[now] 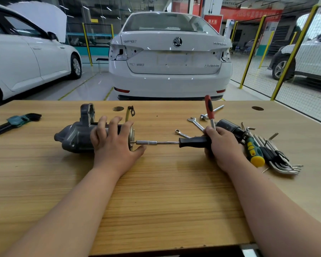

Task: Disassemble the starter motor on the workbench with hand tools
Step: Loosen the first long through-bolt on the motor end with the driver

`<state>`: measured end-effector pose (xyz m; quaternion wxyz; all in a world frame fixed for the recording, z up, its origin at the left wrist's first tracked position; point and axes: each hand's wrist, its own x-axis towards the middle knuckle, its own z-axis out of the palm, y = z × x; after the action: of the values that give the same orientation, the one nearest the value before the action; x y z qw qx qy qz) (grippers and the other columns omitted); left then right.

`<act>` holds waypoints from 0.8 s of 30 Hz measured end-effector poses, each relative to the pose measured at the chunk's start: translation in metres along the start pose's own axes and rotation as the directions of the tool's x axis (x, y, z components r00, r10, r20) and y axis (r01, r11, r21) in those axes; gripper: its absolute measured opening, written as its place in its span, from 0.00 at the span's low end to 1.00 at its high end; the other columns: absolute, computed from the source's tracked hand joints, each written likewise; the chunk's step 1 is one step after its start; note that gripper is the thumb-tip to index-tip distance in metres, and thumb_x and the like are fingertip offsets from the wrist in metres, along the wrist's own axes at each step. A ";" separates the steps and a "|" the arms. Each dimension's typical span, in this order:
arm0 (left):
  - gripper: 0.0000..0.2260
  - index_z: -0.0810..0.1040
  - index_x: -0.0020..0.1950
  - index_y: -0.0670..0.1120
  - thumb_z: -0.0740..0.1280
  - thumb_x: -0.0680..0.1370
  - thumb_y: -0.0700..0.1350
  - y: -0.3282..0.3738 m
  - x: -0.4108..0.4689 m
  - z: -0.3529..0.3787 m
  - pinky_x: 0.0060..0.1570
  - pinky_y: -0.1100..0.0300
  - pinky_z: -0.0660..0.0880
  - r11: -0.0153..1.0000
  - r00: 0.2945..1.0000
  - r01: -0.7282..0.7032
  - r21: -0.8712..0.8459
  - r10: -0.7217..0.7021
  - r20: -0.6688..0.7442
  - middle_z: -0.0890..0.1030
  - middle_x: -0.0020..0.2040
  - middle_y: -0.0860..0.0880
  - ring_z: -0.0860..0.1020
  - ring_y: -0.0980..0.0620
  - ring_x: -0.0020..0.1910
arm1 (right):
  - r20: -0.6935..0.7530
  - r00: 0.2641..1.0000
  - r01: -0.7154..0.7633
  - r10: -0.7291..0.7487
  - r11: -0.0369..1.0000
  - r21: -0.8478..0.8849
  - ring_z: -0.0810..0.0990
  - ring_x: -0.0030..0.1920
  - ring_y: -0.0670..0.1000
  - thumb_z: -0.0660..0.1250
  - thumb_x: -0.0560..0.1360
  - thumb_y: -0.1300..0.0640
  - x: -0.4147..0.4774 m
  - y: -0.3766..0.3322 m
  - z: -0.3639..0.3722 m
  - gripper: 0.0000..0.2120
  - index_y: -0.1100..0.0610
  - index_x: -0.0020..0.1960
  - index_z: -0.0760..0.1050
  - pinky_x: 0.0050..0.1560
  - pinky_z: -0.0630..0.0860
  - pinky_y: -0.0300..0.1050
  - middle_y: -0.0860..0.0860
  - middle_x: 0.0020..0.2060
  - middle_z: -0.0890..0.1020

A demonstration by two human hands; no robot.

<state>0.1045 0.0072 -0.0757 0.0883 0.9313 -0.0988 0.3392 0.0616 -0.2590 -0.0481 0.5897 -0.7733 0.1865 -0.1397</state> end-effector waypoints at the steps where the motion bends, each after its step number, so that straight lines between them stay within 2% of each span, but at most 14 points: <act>1: 0.33 0.66 0.68 0.56 0.66 0.67 0.68 0.000 0.000 0.001 0.67 0.48 0.41 0.999 1.000 0.008 0.033 -0.008 0.009 0.65 0.69 0.49 0.50 0.43 0.72 | -0.014 1.000 0.003 -0.003 1.000 -0.017 0.76 0.28 0.48 0.60 0.81 0.46 0.001 0.001 0.001 0.12 0.51 0.48 0.78 0.28 0.72 0.43 0.52 0.36 0.79; 3: 0.32 0.64 0.69 0.58 0.66 0.68 0.67 -0.001 0.001 0.003 0.69 0.46 0.39 0.998 1.000 0.020 0.057 -0.021 0.023 0.66 0.69 0.50 0.51 0.41 0.72 | -0.023 0.999 0.024 -0.024 1.000 -0.019 0.75 0.29 0.49 0.61 0.81 0.46 0.001 0.003 0.001 0.11 0.50 0.47 0.78 0.28 0.71 0.43 0.52 0.35 0.78; 7: 0.31 0.63 0.70 0.59 0.65 0.70 0.65 -0.003 0.004 0.006 0.69 0.44 0.45 0.996 1.000 -0.001 0.091 -0.001 0.018 0.68 0.68 0.51 0.53 0.42 0.70 | 0.025 0.999 0.036 -0.037 0.998 0.053 0.76 0.26 0.46 0.65 0.80 0.50 0.004 0.004 -0.001 0.05 0.48 0.48 0.78 0.27 0.73 0.38 0.53 0.37 0.79; 9: 0.31 0.62 0.70 0.59 0.65 0.70 0.65 -0.003 0.006 0.006 0.68 0.46 0.44 0.996 1.000 0.001 0.094 -0.003 0.026 0.68 0.68 0.51 0.53 0.43 0.70 | 0.072 0.997 0.012 -0.020 0.993 0.116 0.79 0.31 0.48 0.66 0.79 0.53 0.006 0.004 -0.003 0.03 0.48 0.51 0.78 0.32 0.76 0.40 0.55 0.42 0.81; 14: 0.32 0.60 0.70 0.60 0.65 0.69 0.65 -0.001 0.012 0.003 0.68 0.46 0.45 0.993 0.996 0.007 0.116 -0.017 0.086 0.66 0.69 0.53 0.53 0.43 0.70 | 0.176 0.984 -0.046 -0.012 0.946 0.321 0.79 0.48 0.56 0.66 0.78 0.64 0.008 0.005 -0.003 0.13 0.49 0.58 0.77 0.42 0.78 0.46 0.56 0.53 0.78; 18: 0.32 0.60 0.70 0.59 0.66 0.69 0.65 0.001 0.019 0.000 0.67 0.46 0.49 0.994 0.992 -0.008 0.113 -0.006 0.128 0.66 0.68 0.52 0.56 0.44 0.68 | 0.241 0.967 -0.214 0.086 0.787 0.579 0.78 0.56 0.57 0.61 0.78 0.71 0.009 0.003 0.000 0.16 0.54 0.57 0.76 0.48 0.76 0.48 0.58 0.55 0.77; 21: 0.33 0.59 0.71 0.57 0.66 0.70 0.64 0.004 0.021 -0.002 0.67 0.48 0.50 0.993 0.990 -0.014 0.118 -0.003 0.139 0.66 0.68 0.51 0.56 0.45 0.68 | 0.269 0.955 -0.272 0.128 0.744 0.610 0.79 0.56 0.57 0.59 0.78 0.72 0.008 0.001 -0.001 0.14 0.58 0.56 0.76 0.46 0.79 0.48 0.60 0.54 0.77; 24: 0.33 0.59 0.71 0.56 0.65 0.70 0.65 0.004 0.021 -0.002 0.70 0.48 0.48 0.990 0.991 -0.050 0.134 0.033 0.129 0.66 0.68 0.50 0.58 0.45 0.69 | 0.247 0.964 -0.227 0.096 0.779 0.585 0.84 0.52 0.58 0.63 0.79 0.66 0.007 -0.001 -0.004 0.07 0.62 0.56 0.76 0.40 0.83 0.47 0.62 0.53 0.82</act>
<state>0.1179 0.0010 -0.0600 0.0106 0.9526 -0.1000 0.2871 0.0659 -0.2650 -0.0457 0.8325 -0.5336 0.1363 -0.0610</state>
